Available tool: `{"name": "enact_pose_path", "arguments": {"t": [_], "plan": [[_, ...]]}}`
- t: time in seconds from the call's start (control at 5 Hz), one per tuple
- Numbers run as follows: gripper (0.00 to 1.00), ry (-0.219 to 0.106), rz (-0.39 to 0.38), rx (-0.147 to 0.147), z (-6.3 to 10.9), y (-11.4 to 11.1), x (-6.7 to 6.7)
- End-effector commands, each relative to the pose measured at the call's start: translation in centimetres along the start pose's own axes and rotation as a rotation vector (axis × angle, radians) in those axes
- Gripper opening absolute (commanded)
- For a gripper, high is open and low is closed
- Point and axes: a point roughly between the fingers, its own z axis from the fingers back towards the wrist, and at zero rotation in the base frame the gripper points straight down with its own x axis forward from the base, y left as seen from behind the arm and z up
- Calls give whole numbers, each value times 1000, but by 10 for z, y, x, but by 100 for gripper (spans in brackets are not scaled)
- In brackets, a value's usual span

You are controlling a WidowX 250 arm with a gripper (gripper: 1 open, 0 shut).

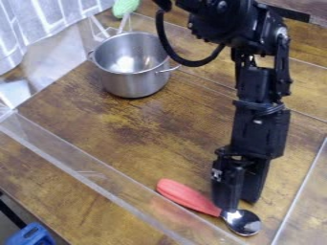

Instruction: Move the pink spoon to the right side of the table

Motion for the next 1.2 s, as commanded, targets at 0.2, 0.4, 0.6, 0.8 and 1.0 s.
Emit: {"name": "enact_pose_path", "arguments": {"t": [0.2, 0.4, 0.6, 0.8, 1.0], "plan": [[0, -26, 70, 36, 1, 13, -18], [0, -4, 18, 22, -1, 16, -19], [0, 19, -42, 6, -1, 19, -21], [0, 41, -108, -14, -2, 20, -23], [100, 43, -130, -23, -5, 20, -18]]}}
